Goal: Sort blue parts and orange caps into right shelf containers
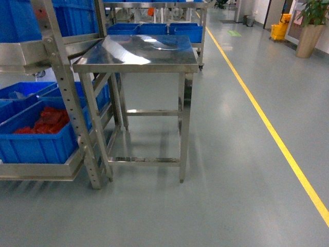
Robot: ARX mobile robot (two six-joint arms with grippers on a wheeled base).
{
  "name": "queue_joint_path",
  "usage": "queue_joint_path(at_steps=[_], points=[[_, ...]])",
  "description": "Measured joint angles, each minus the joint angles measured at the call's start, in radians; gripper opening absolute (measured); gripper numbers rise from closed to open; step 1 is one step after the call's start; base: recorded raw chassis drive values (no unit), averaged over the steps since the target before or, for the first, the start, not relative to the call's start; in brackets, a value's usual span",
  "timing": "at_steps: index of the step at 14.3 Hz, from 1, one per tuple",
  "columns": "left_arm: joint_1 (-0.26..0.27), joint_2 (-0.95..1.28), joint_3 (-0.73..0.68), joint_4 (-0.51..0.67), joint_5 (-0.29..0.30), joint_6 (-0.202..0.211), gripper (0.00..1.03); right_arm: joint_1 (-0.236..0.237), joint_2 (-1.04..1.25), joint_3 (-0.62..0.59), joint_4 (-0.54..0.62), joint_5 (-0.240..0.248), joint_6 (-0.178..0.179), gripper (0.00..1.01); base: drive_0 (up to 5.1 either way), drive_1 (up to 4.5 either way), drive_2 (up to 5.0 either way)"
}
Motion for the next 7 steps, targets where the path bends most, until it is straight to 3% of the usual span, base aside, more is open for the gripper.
queue_joint_path(at_steps=[7], points=[[0.0, 0.0, 0.0, -0.003, 0.001, 0.0, 0.44, 0.0, 0.0, 0.0, -0.004, 0.0, 0.0, 0.43, -0.1, 4.09, -4.3]])
